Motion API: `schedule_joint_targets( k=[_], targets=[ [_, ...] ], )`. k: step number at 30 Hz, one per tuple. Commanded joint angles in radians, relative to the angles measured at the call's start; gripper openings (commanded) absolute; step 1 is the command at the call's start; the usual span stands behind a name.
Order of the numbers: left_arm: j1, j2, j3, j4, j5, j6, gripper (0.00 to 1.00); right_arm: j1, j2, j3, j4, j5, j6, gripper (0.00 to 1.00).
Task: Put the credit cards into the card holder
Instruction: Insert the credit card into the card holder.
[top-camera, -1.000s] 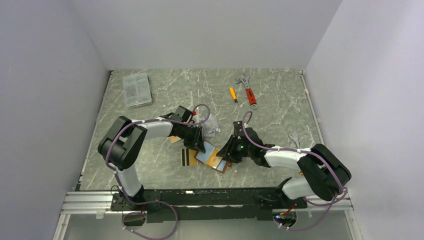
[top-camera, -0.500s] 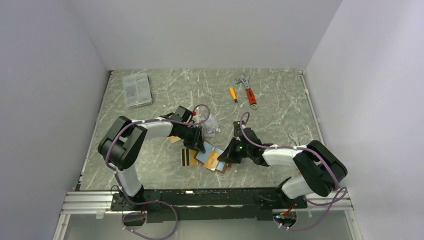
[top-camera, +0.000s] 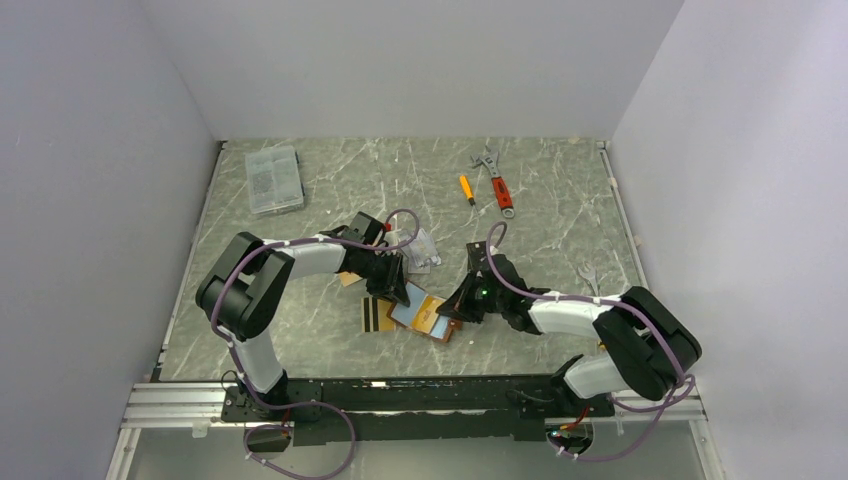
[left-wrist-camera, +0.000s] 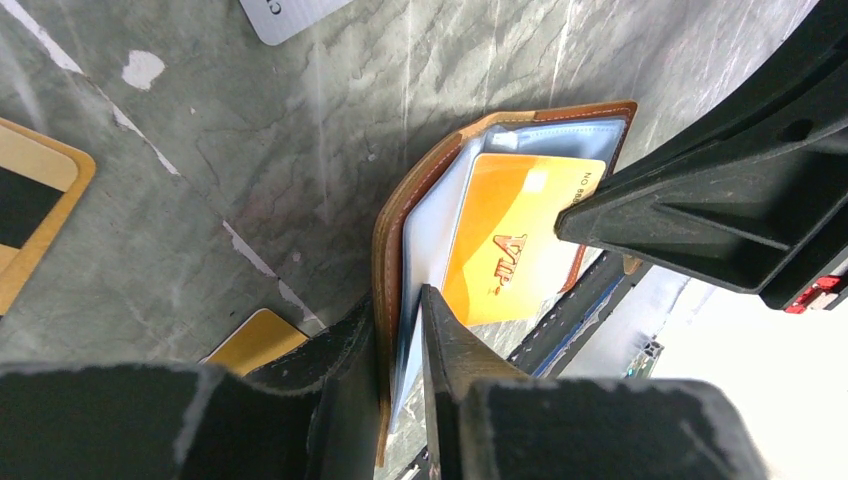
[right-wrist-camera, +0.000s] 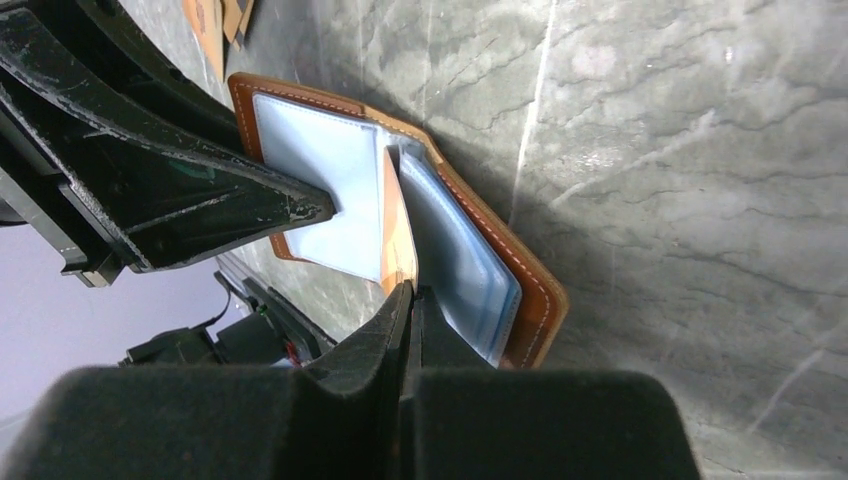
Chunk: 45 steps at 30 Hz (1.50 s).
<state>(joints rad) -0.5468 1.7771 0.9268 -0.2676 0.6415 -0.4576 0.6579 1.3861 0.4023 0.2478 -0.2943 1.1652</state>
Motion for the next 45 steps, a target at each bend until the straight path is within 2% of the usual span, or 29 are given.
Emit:
schedule_joint_targets(
  k=[1, 23, 37, 45],
  targets=[
    [-0.006, -0.042, 0.01, -0.002, 0.003, -0.008, 0.24, -0.006, -0.028, -0.024, 0.012, 0.083, 0.007, 0.0],
    [-0.014, -0.033, 0.017, -0.005, 0.006, -0.016, 0.27, 0.058, 0.035, 0.001, 0.04, 0.104, -0.016, 0.0],
    [-0.014, -0.036, 0.021, -0.009, 0.011, -0.018, 0.27, 0.057, 0.096, 0.043, 0.046, 0.119, -0.022, 0.0],
    [-0.015, -0.035, 0.019, 0.001, 0.027, -0.025, 0.27, 0.068, 0.166, 0.061, 0.113, 0.099, -0.006, 0.0]
  ],
)
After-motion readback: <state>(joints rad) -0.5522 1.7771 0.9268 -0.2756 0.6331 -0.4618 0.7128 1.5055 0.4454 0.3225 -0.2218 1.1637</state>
